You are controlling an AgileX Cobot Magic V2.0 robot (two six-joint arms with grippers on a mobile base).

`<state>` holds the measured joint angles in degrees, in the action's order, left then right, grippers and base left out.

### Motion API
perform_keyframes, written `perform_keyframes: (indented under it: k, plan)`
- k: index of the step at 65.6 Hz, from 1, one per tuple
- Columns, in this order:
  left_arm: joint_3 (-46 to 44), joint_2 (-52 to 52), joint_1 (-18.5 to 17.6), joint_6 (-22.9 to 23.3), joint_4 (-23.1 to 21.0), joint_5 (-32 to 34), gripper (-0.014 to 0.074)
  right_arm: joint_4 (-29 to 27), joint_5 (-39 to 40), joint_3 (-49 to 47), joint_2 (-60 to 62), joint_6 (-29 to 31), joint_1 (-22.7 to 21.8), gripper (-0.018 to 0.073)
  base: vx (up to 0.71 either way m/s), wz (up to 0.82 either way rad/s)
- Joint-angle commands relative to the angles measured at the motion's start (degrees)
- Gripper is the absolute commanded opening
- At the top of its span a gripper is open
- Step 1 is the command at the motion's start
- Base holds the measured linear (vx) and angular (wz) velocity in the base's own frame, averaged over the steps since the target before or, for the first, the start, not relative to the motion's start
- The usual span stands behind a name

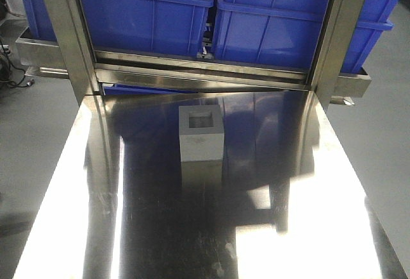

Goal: Sort gray base to blue bin

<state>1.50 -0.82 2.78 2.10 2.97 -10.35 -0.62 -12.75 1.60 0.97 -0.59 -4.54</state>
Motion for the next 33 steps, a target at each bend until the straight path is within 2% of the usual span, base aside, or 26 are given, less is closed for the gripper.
perform_keyframes:
  k: [1, 33]
  plan:
    - [-1.21, -0.63, -0.36, 0.17, -0.12, 4.32, -0.0006, 0.31, 4.31, 0.05, -0.18, 0.59, -0.09, -0.0005, 0.00, 0.00]
    - [-1.21, -0.63, -0.36, 0.17, -0.12, 4.32, -0.0006, 0.31, 4.31, 0.05, -0.18, 0.59, -0.09, -0.0005, 0.00, 0.00]
